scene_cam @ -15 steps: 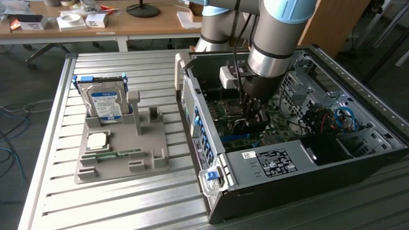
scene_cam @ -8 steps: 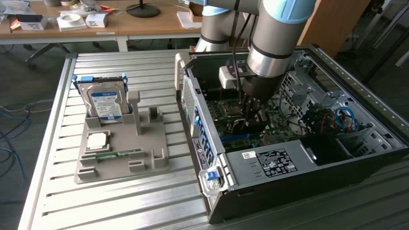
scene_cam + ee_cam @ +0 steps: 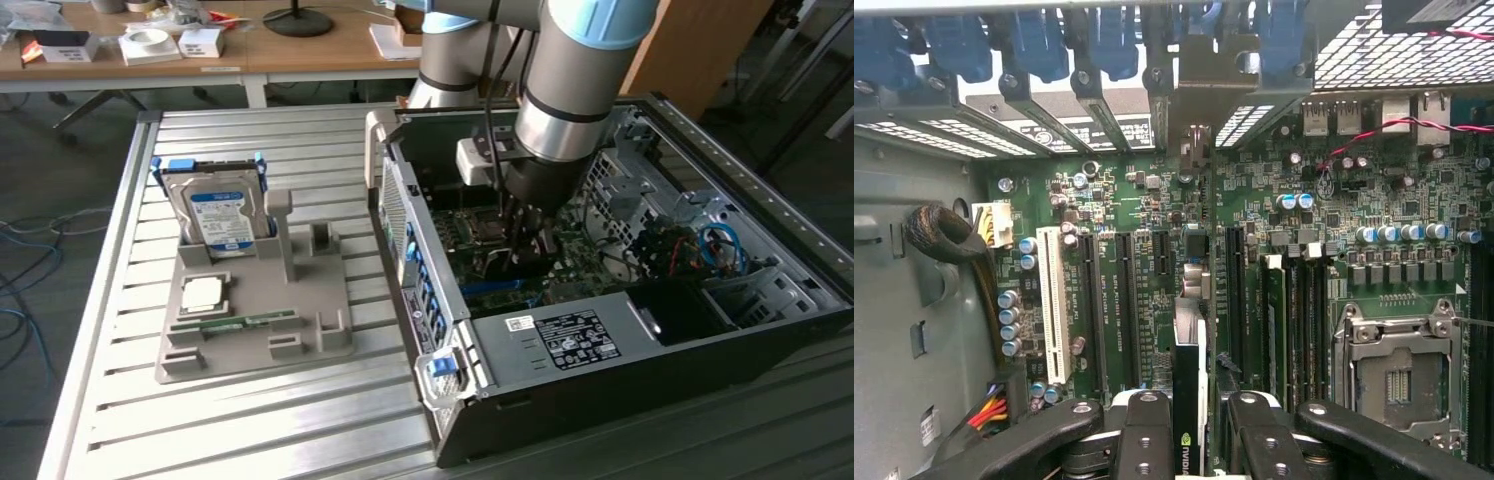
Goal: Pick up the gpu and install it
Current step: 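Insert the gpu into the slot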
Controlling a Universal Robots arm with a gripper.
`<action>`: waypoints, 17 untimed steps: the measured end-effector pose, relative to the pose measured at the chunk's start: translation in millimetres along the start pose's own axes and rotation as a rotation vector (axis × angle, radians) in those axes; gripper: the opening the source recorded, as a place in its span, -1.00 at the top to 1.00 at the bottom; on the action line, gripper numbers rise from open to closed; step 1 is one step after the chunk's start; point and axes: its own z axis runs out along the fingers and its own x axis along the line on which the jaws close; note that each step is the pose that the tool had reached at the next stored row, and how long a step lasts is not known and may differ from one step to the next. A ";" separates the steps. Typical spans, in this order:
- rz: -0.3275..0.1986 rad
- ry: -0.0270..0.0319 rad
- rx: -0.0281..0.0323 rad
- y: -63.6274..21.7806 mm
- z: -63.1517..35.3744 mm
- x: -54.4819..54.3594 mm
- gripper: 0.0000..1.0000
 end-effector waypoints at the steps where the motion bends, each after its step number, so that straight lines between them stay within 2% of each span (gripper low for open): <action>1: 0.000 0.0001 0.0000 0.1 0.2 0.1 0.47; 6: 0.000 0.0000 -0.0002 0.1 0.4 0.0 0.47; 10: 0.000 0.0002 -0.0032 0.2 0.4 0.0 0.47; 17: 0.000 0.0002 -0.0046 0.3 0.5 0.1 0.47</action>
